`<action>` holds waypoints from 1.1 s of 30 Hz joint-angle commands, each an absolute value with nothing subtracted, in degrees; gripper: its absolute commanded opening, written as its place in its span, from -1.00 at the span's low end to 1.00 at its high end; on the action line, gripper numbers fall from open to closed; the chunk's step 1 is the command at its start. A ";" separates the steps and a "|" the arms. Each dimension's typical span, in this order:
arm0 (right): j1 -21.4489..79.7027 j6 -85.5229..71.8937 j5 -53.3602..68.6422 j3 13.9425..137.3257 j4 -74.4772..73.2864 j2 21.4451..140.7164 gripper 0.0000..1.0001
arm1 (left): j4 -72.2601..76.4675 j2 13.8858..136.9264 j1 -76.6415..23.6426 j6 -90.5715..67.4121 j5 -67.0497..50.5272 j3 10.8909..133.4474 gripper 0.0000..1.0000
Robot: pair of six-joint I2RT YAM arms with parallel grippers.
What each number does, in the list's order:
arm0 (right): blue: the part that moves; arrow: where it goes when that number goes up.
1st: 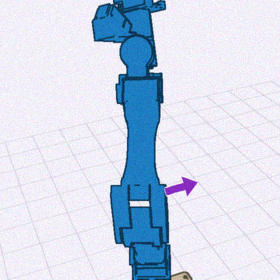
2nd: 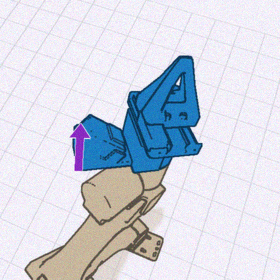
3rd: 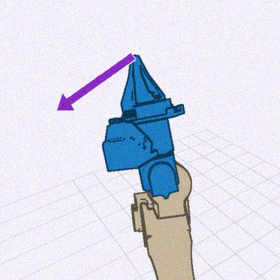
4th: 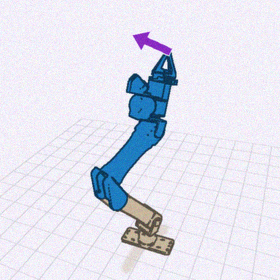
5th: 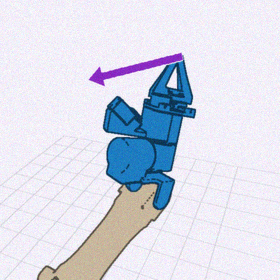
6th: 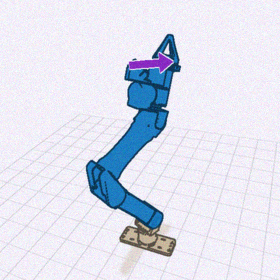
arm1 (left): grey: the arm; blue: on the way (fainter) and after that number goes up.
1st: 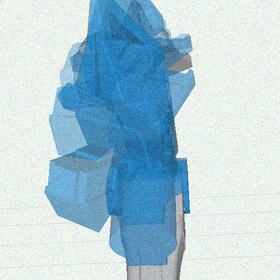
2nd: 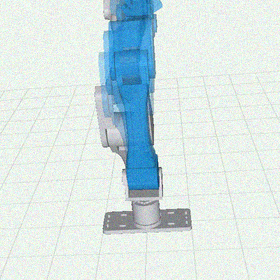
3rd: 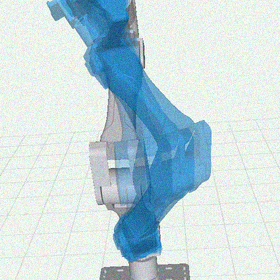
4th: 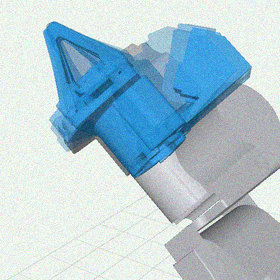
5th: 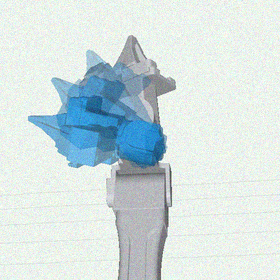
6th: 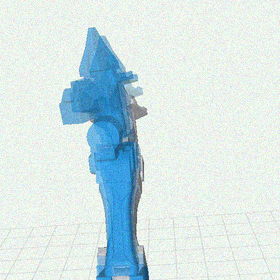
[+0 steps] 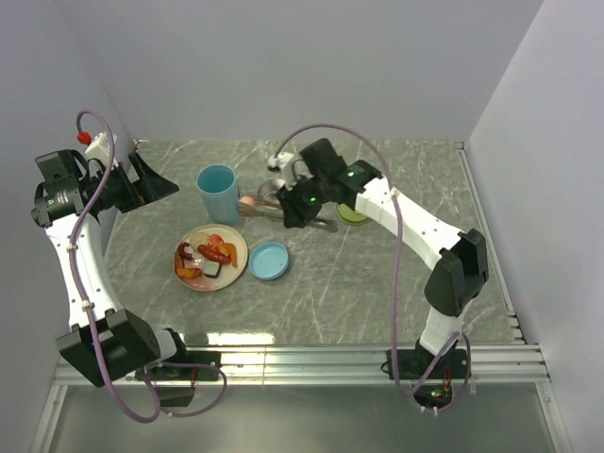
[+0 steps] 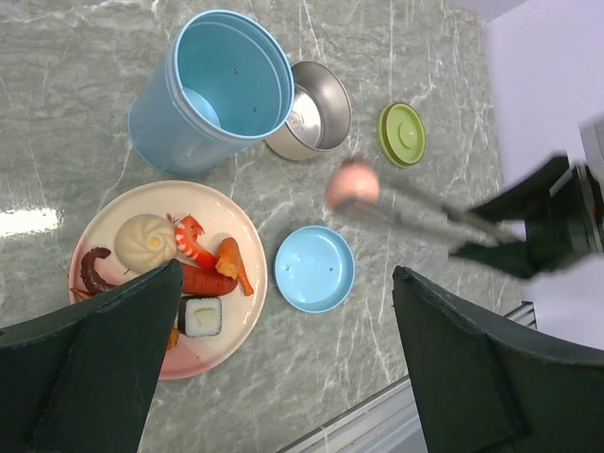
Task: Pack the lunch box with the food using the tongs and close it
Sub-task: Place the food into the lunch box
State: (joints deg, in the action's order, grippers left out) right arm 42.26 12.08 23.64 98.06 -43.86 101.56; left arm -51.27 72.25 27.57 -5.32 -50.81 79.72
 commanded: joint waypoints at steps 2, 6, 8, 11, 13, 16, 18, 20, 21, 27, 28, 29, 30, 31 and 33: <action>33.67 13.01 22.24 97.12 -42.54 101.50 -0.14 | -48.61 71.28 27.77 -5.10 -53.09 80.25 0.99; 30.41 12.57 21.10 99.75 -41.66 105.37 -0.14 | -47.55 71.45 27.77 -5.80 -53.17 79.45 0.99; 29.80 12.04 20.39 101.33 -41.22 107.83 -0.14 | -47.63 71.54 27.86 -5.71 -53.00 79.45 0.99; 29.62 11.17 20.92 103.53 -40.87 110.82 -0.11 | -47.99 71.63 27.86 -5.28 -52.65 79.89 0.99; 29.62 10.64 21.18 104.93 -40.52 112.84 -0.10 | -48.34 71.72 27.77 -5.01 -52.38 80.24 0.99; 29.62 9.58 20.92 106.87 -40.25 114.95 0.10 | -48.52 71.63 27.77 -4.75 -52.12 80.42 0.99; 29.71 9.14 21.44 108.01 -40.78 115.49 0.19 | -48.69 71.72 27.77 -4.75 -51.94 80.42 0.99; 29.62 8.70 21.88 109.07 -41.22 115.40 0.29 | -48.60 71.63 27.86 -4.75 -51.86 80.33 0.99; 29.71 8.61 22.23 109.42 -41.22 114.79 0.33 | -48.52 71.54 27.77 -4.75 -51.86 80.16 0.99; 29.79 8.79 24.52 108.99 -43.24 109.79 0.31 | -47.90 71.54 27.77 -5.45 -52.56 79.89 0.99; 29.97 9.14 25.91 108.64 -43.76 108.91 0.29 | -47.73 71.46 27.77 -5.45 -52.65 79.89 0.99; 30.32 9.49 26.62 108.11 -44.12 107.94 0.27 | -47.72 71.46 27.86 -5.45 -52.73 79.89 0.99; 30.50 9.93 27.24 106.97 -44.47 106.10 0.26 | -47.64 71.54 27.86 -5.54 -52.82 79.98 0.99; 31.63 10.80 28.64 106.18 -45.34 105.21 0.22 | -47.81 71.37 27.77 -5.45 -52.91 79.98 0.99; 32.86 12.12 29.70 104.08 -46.23 102.59 0.18 | -47.81 71.37 27.86 -5.28 -53.09 80.24 0.99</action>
State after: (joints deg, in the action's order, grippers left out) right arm 30.28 10.00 25.21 105.65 -44.62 110.08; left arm -49.98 72.25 27.57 -5.43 -51.31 79.61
